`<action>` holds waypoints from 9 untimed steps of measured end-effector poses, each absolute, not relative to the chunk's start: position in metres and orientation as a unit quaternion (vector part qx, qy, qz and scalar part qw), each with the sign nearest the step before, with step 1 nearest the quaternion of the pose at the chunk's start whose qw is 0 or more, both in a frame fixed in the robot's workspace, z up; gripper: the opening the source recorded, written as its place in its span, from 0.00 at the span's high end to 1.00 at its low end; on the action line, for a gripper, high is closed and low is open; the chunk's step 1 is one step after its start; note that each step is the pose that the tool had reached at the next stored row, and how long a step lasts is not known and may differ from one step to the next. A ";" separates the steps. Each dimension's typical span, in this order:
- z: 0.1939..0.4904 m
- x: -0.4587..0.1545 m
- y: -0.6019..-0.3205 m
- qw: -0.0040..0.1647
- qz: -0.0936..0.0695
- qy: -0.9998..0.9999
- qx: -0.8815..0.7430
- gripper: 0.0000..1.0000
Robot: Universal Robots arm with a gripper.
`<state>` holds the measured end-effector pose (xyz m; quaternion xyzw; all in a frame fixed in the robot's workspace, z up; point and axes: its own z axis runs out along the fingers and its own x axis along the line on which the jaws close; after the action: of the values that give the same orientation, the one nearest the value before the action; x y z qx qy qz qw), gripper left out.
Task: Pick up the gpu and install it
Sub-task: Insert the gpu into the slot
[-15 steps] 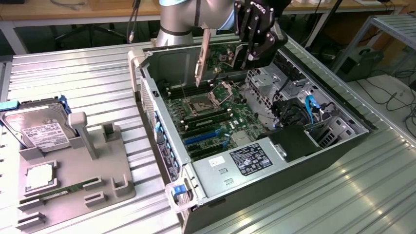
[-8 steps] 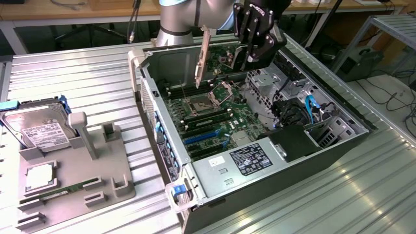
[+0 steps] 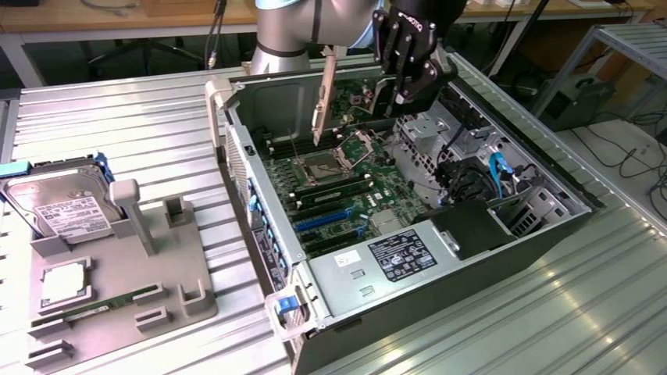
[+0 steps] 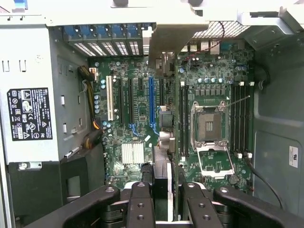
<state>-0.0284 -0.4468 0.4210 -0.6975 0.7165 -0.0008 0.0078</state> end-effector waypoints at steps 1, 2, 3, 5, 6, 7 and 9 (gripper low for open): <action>0.420 -0.028 -0.447 0.008 -0.001 0.716 -0.698 0.72; 0.420 -0.028 -0.447 0.008 -0.001 0.716 -0.698 0.72; 0.419 -0.028 -0.447 0.008 -0.001 0.716 -0.698 0.72; 0.418 -0.028 -0.447 0.008 -0.001 0.716 -0.699 0.72; 0.417 -0.028 -0.447 0.008 -0.001 0.715 -0.699 0.72; 0.417 -0.028 -0.447 0.008 -0.001 0.715 -0.699 0.72; 0.415 -0.028 -0.447 0.008 -0.001 0.715 -0.699 0.72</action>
<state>-0.0284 -0.4468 0.4152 -0.6987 0.7153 -0.0008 0.0078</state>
